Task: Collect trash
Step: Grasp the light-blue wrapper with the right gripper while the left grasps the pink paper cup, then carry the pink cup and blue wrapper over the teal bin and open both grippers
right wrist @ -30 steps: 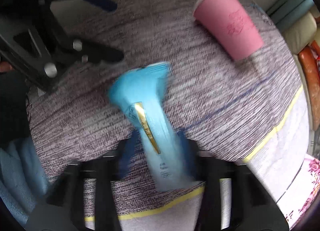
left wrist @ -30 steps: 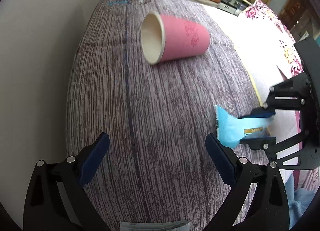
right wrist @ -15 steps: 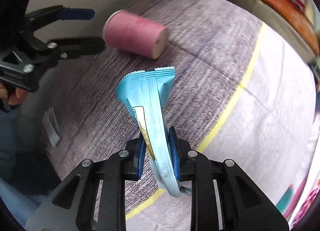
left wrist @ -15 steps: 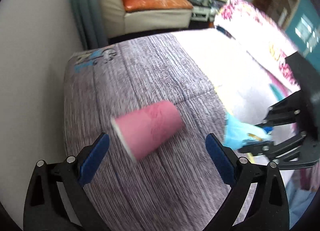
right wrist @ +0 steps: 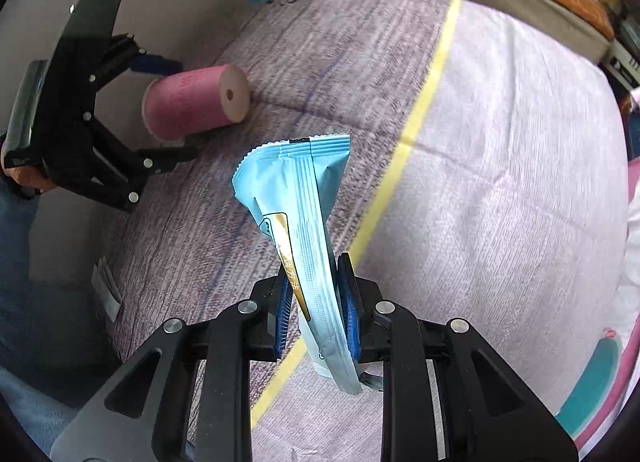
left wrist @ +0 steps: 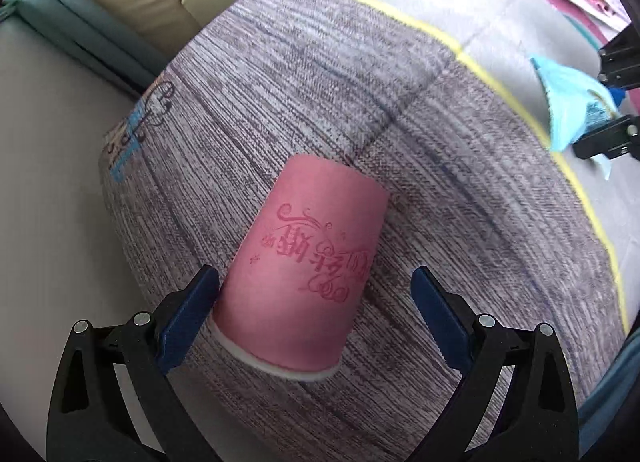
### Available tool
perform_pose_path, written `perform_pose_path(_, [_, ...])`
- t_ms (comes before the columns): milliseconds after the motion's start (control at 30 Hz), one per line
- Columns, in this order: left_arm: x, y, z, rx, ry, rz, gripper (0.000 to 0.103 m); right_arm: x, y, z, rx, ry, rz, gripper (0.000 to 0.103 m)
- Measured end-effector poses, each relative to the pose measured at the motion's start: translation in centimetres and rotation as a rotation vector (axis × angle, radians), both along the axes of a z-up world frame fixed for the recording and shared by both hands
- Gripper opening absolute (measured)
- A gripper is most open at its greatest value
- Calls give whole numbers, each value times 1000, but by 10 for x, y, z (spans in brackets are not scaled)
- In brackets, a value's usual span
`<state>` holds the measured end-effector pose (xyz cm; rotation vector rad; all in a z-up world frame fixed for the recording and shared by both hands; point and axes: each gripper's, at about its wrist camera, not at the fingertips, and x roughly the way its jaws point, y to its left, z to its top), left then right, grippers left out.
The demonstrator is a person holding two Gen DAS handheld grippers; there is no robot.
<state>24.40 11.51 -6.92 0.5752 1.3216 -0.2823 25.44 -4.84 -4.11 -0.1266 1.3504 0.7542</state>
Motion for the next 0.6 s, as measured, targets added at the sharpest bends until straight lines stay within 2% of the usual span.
perform_pose_path(33, [3,2,-3,-2,-3,22,96,2,-3,0,7,1,-6,21])
perform_pose_path(100, [9,10,-5,-55,-10,94,85,4,-11,-1,34,5,-34,21])
perform_pose_path(133, [12,15,-5,-96,-5,134,75,4,-12,-3,40,5,-42,21])
perform_pose_path(167, [13,19,-3,-124,-14,164,73,5,-17,-4,48,3,-59,21])
perform_pose_path(300, [7,28,2,-185,-78,288,69,3,-31,-6,85,6,-126,21])
perform_pose_path(433, [-7,25,5,-223,-82,406,68,0,-47,-5,101,5,-168,21])
perform_pose_path(600, [-29,-10,20,-272,-96,383,68,-12,-72,-1,141,-5,-238,21])
